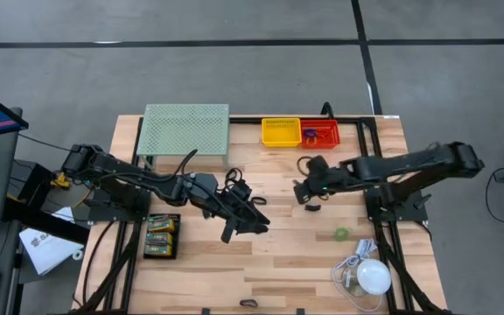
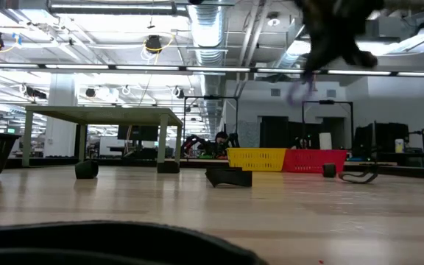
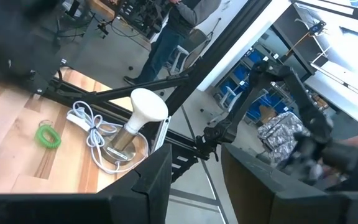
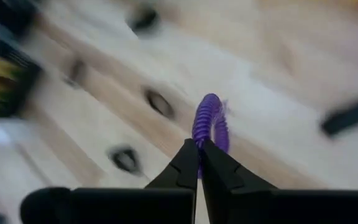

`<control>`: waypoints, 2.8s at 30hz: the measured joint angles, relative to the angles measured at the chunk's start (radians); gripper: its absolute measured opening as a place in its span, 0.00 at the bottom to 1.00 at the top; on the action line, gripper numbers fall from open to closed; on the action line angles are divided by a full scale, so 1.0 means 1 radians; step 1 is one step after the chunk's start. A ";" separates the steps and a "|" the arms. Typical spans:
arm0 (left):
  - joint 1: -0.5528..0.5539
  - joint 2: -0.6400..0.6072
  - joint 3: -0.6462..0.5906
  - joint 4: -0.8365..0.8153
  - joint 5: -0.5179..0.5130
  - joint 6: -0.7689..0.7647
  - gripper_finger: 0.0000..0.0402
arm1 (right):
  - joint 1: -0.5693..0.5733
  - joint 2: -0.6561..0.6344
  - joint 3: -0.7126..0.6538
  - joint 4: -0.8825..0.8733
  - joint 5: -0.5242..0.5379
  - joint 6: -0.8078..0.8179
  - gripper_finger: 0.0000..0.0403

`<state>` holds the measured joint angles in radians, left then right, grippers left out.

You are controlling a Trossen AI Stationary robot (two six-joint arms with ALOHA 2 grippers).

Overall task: Pick & Place Office Desk Supplies
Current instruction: Put the violet spring keychain into the red basket, then put the green spring keychain into the red basket

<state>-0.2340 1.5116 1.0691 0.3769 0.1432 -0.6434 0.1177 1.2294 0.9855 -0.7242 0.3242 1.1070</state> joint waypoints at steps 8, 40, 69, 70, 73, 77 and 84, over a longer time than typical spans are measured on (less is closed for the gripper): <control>0.000 0.000 0.000 0.019 -0.010 0.011 0.34 | -0.159 -0.006 0.265 -0.053 0.179 -0.208 0.00; 0.000 0.000 0.000 0.043 -0.092 0.034 0.34 | -0.858 0.446 0.210 -0.190 -0.036 -0.461 0.00; 0.024 0.000 0.000 0.043 -0.042 0.062 0.34 | -0.282 -0.008 0.210 -0.259 0.018 -0.294 0.26; 0.024 0.000 0.000 0.043 -0.038 0.063 0.34 | -0.213 -0.011 0.210 -0.296 0.044 -0.242 0.26; 0.024 0.000 0.000 0.043 -0.037 0.080 0.34 | -0.033 0.015 0.210 -0.408 0.082 -0.080 0.24; 0.022 0.000 0.000 0.042 -0.006 0.082 0.34 | 0.136 0.111 0.210 -0.517 0.066 0.077 0.24; 0.003 0.000 0.000 0.043 0.013 0.081 0.34 | 0.259 0.347 0.210 -0.540 -0.115 0.142 0.31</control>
<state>-0.2314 1.5116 1.0691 0.4194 0.1558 -0.5623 0.3766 1.5759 1.1954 -1.2643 0.2087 1.2493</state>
